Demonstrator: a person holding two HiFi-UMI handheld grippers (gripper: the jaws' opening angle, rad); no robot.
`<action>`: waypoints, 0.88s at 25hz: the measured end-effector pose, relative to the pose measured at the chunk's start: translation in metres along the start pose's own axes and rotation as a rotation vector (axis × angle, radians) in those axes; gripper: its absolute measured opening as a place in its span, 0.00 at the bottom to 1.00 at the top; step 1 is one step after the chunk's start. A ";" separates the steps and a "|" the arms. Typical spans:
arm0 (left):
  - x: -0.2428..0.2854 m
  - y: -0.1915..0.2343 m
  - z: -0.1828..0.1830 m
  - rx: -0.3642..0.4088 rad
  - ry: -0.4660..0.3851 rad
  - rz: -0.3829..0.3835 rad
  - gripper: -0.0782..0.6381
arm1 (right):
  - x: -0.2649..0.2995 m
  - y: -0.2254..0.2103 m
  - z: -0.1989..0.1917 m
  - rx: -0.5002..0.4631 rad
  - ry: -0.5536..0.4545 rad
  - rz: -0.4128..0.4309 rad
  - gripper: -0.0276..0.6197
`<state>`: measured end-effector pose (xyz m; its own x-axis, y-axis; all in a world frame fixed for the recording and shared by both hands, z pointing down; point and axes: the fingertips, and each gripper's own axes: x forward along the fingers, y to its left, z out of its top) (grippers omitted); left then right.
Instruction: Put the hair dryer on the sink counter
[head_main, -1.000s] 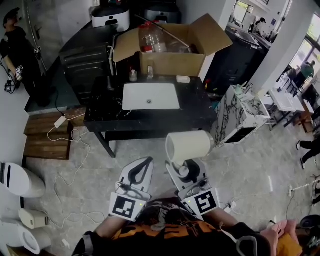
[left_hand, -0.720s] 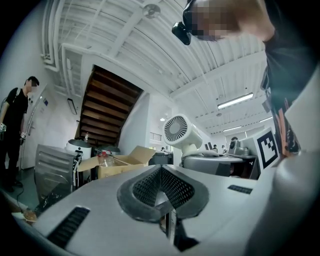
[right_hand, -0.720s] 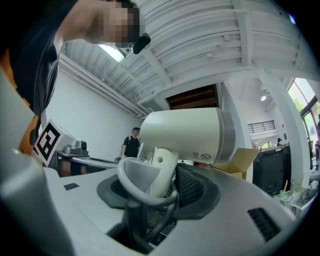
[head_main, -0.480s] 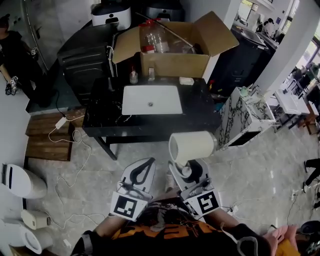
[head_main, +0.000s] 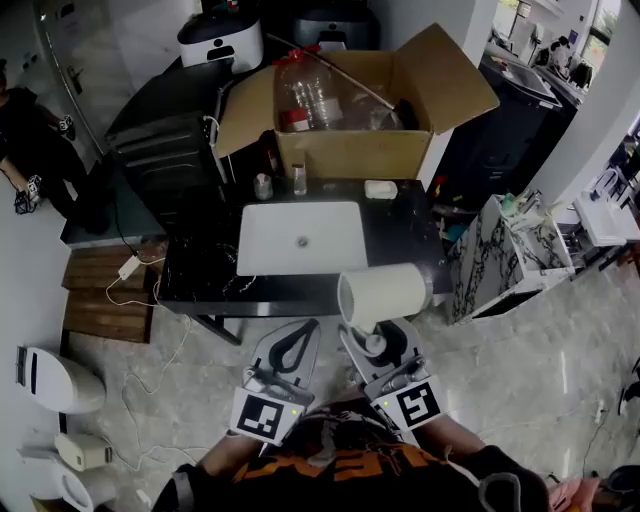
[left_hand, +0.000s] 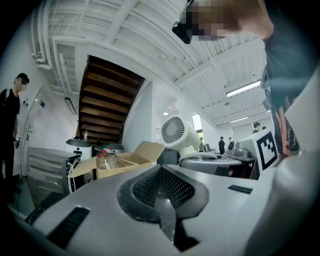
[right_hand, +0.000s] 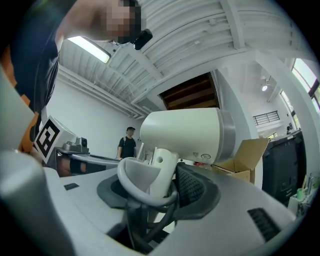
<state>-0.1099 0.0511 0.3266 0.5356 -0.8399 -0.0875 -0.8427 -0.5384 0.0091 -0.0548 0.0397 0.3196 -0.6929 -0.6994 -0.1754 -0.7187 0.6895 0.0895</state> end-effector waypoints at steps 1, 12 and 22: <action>0.015 0.003 0.001 0.000 -0.002 0.006 0.14 | 0.008 -0.014 -0.002 0.009 -0.002 0.007 0.41; 0.172 0.021 -0.012 0.003 0.023 0.016 0.14 | 0.062 -0.158 -0.022 0.043 -0.020 0.014 0.41; 0.227 0.003 -0.020 0.008 0.011 -0.015 0.14 | 0.054 -0.218 -0.044 0.045 0.007 -0.022 0.41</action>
<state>0.0108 -0.1426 0.3265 0.5491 -0.8322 -0.0763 -0.8347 -0.5507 -0.0001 0.0619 -0.1572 0.3334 -0.6776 -0.7155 -0.1701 -0.7304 0.6817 0.0416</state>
